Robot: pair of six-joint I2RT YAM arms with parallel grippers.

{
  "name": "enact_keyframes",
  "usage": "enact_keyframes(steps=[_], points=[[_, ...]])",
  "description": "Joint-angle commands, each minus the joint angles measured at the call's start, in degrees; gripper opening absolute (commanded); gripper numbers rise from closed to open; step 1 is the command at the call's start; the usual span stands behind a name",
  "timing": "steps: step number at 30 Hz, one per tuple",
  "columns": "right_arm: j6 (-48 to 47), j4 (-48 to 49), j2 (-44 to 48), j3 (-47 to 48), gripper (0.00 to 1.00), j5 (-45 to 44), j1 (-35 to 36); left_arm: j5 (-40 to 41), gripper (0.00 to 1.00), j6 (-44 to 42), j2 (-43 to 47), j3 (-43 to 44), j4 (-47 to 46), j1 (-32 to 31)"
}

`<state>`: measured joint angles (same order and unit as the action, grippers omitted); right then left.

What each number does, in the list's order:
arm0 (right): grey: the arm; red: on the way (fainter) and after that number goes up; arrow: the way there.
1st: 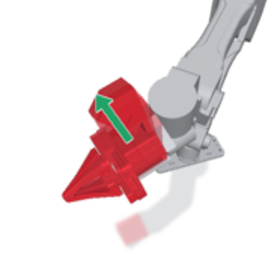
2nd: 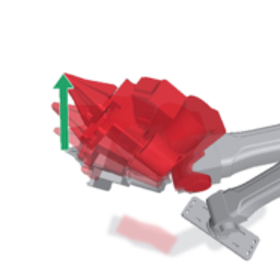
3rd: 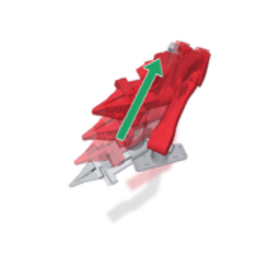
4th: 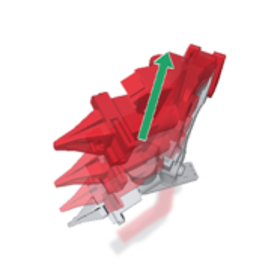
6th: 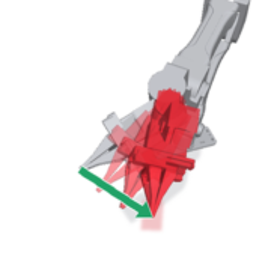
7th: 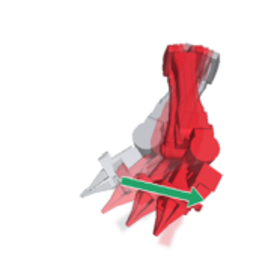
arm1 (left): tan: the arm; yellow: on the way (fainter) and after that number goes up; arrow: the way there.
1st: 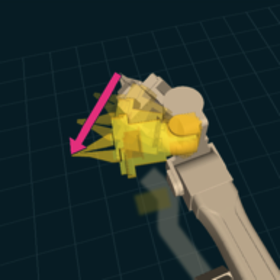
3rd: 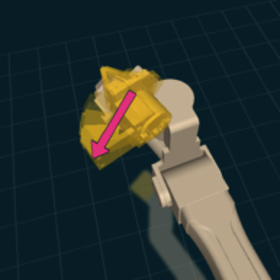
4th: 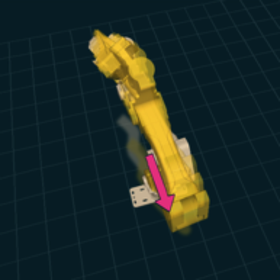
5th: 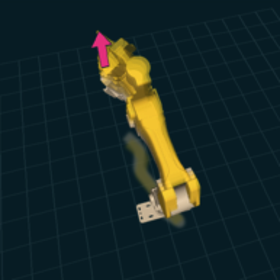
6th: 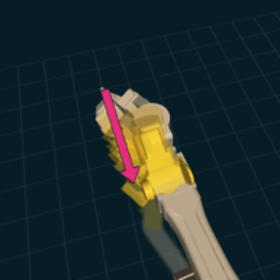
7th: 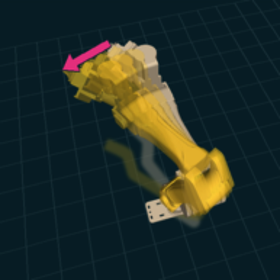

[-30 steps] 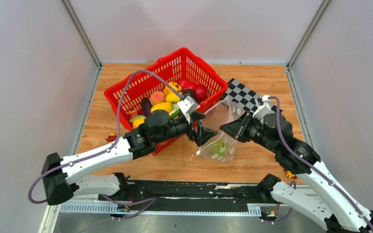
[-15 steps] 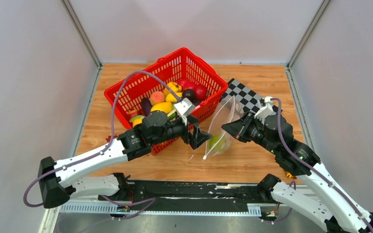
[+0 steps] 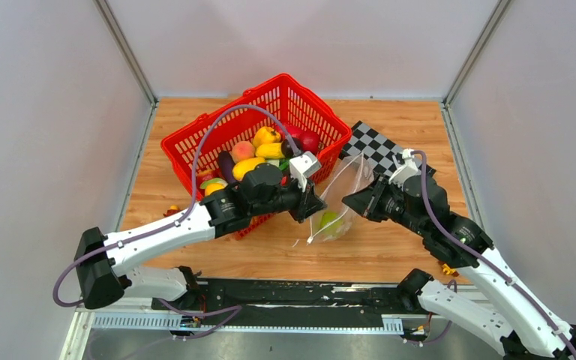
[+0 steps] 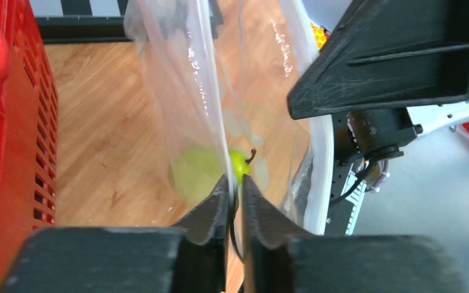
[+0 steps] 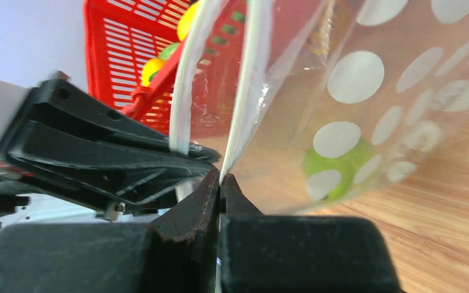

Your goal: Place the food in the zip-top bag and seal the zipper

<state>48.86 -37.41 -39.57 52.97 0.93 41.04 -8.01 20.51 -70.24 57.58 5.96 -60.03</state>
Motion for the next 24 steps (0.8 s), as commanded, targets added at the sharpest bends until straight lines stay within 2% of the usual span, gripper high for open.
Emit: enact_keyframes(steps=[1,4,6,9,11,13,15,17,18,20,21,24], points=[[-6.18,-9.35,-0.63,5.21,0.00,-4.49,-0.23,-2.94,0.11,1.11,0.74,6.00,0.47,-0.29],[-6.99,-22.70,-3.48,7.74,0.00,-15.21,-0.23,-2.33,0.07,1.27,-0.41,7.81,2.59,-0.28],[-7.62,-26.44,-4.18,8.77,0.00,-18.93,-0.25,-1.79,0.04,1.72,-2.70,9.38,5.50,-0.34],[-10.58,-22.88,-0.87,11.52,0.00,-15.62,-0.23,-6.65,0.01,4.83,-4.83,11.09,6.00,-0.49],[-12.77,-13.17,3.88,8.68,0.00,-13.72,-0.21,-5.45,0.00,7.10,-4.10,8.94,3.19,-0.69],[-13.45,-9.25,6.22,6.48,0.00,-13.15,-0.25,-2.37,0.00,8.69,-3.95,6.84,2.96,-0.36],[-11.81,-12.31,3.29,10.55,0.00,-11.07,-0.23,-7.13,0.00,8.18,-4.62,13.69,9.86,-0.69],[-12.24,-12.65,1.76,13.36,0.00,-6.93,-0.23,-3.47,0.00,5.37,-4.16,21.36,16.78,-3.25],[-11.86,-12.38,1.67,12.84,0.00,-7.11,-0.20,-0.75,0.00,3.73,-3.63,22.42,17.98,-3.60],[-11.36,-12.50,1.20,10.20,0.00,-9.70,-0.24,3.64,0.00,2.90,-4.12,20.10,17.86,-2.96],[-10.79,-14.38,0.03,10.45,0.00,-11.05,-0.33,3.39,0.00,3.11,-5.23,20.06,18.69,-2.41],[-10.79,-18.89,-2.99,13.42,0.00,-10.62,-0.36,-2.39,0.00,4.82,-7.55,17.40,16.72,-2.33]])
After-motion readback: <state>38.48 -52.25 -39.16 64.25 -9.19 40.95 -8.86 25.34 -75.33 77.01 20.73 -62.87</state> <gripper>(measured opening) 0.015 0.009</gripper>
